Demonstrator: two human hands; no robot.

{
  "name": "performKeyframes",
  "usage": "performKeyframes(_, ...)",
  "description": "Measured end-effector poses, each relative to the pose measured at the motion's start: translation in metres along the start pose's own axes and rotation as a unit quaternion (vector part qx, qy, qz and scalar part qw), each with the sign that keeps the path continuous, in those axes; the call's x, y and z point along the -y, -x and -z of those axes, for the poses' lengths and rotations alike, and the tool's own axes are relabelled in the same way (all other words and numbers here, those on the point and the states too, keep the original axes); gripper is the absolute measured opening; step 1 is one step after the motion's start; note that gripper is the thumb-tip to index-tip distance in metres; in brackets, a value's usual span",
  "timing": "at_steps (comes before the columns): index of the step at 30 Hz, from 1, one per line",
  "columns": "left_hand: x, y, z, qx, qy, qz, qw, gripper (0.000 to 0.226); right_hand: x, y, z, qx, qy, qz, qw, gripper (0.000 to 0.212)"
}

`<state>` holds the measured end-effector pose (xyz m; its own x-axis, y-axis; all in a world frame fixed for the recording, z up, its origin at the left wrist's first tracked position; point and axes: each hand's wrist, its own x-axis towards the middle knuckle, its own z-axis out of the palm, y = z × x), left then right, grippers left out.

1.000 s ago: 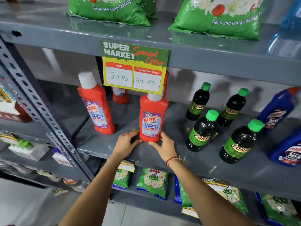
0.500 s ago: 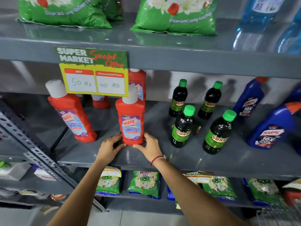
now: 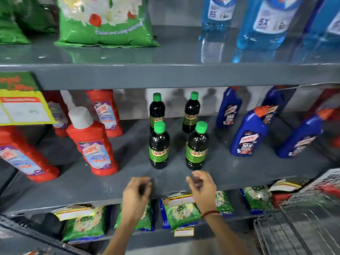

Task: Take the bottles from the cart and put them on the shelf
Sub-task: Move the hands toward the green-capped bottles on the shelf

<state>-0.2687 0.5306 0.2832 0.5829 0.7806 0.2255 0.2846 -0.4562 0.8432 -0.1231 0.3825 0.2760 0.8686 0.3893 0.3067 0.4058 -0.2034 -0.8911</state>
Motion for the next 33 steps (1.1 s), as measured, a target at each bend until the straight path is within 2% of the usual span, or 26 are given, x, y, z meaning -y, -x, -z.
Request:
performKeyframes(2, -0.020, -0.008, -0.038, 0.087, 0.002, -0.037, 0.995, 0.024, -0.013, -0.016, 0.020, -0.036, 0.028, -0.032, 0.998, 0.040)
performKeyframes(3, -0.029, -0.014, -0.055, 0.118, -0.004, -0.041, 0.992, 0.032, -0.017, -0.024, 0.027, -0.029, 0.032, -0.053, 0.998, 0.051)
performKeyframes(5, -0.042, -0.027, -0.081, 0.145, -0.018, -0.031, 0.989, 0.047, -0.023, -0.041, 0.035, 0.025, 0.024, -0.076, 0.997, 0.070)
performKeyframes(7, -0.050, -0.039, -0.098, 0.152, -0.030, -0.023, 0.988, 0.055, -0.026, -0.054, 0.039, 0.080, 0.022, -0.069, 0.994, 0.077)
performKeyframes(13, -0.061, -0.050, -0.121, 0.145, -0.052, -0.023, 0.988, 0.057, -0.039, -0.080, 0.046, 0.165, 0.065, -0.038, 0.983, 0.070)
performKeyframes(20, -0.077, -0.050, -0.144, 0.119, -0.063, -0.017, 0.991, 0.058, -0.045, -0.096, 0.066, 0.174, 0.046, -0.021, 0.983, 0.058)
performKeyframes(33, -0.076, -0.047, -0.150, 0.097, -0.075, 0.010, 0.992, 0.058, -0.045, -0.098, 0.065, 0.205, 0.078, -0.026, 0.975, 0.066)
